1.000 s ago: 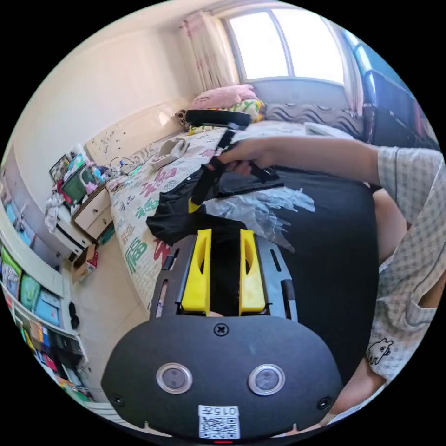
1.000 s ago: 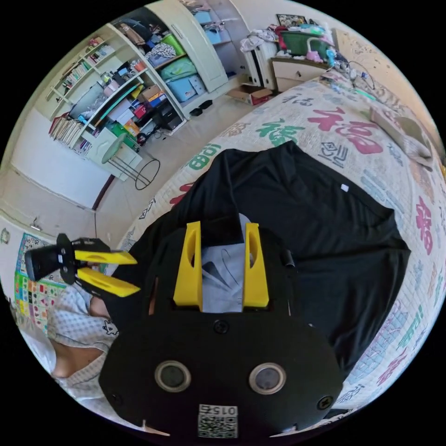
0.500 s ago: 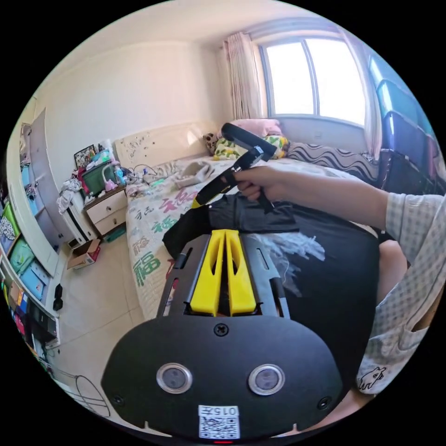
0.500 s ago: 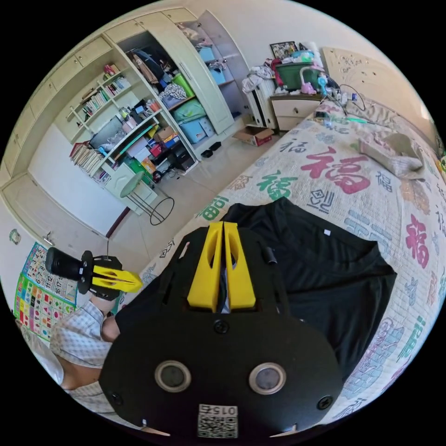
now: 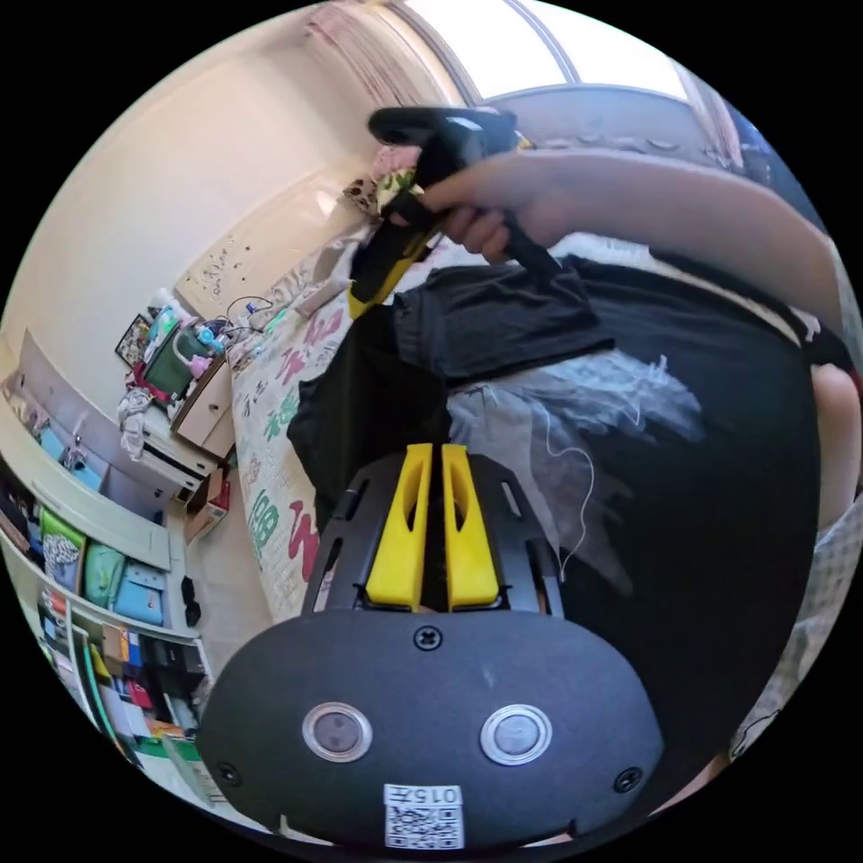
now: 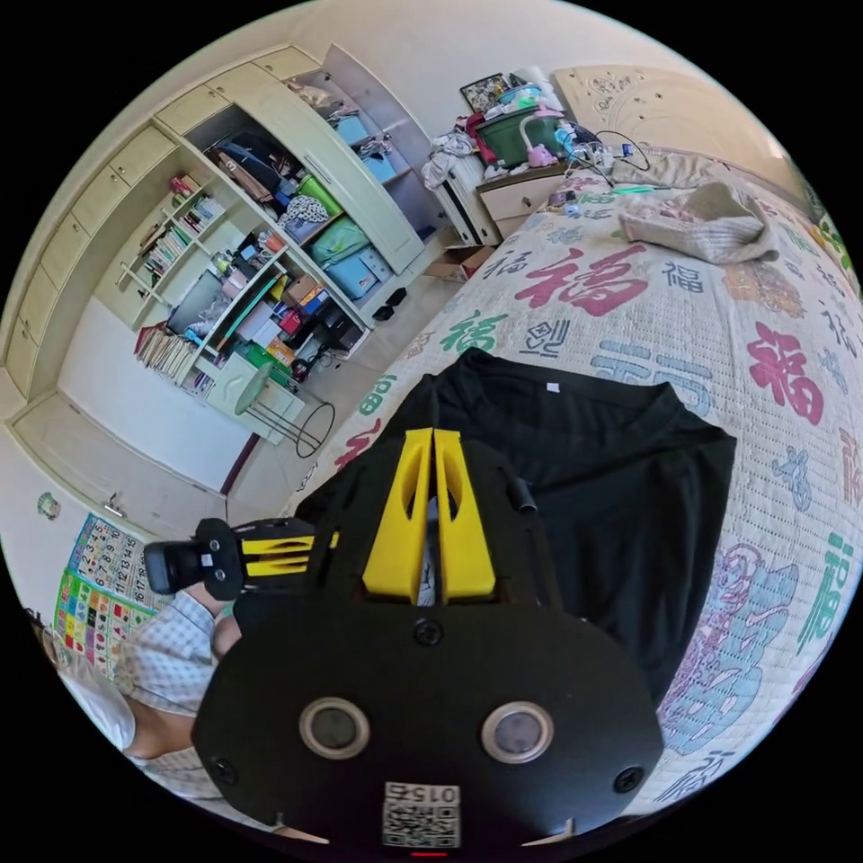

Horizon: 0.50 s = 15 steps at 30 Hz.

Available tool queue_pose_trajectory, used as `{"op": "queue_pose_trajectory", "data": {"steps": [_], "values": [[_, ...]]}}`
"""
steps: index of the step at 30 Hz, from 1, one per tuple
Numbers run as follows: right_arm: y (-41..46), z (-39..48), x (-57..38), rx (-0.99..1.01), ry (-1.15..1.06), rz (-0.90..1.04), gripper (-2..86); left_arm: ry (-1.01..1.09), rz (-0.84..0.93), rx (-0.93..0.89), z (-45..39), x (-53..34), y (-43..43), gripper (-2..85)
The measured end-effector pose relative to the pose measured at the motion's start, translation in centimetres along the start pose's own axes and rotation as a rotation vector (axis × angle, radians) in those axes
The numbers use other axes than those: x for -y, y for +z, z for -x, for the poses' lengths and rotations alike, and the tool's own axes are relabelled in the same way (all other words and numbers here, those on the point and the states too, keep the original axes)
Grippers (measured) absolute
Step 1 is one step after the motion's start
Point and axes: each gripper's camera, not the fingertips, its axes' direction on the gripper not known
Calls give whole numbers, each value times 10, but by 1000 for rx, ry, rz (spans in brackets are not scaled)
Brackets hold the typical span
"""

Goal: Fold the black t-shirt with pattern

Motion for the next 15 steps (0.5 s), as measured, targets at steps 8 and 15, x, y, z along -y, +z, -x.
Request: {"op": "queue_pose_trajectory", "data": {"steps": [8, 15], "values": [[-75, -3, -49, -131, -60, -55, 2, -64, -240, -259, 12, 26, -49, 25], [-91, -13, -102, -358, -99, 60, 55, -33, -125, -412, 15, 30, -20, 50]]}}
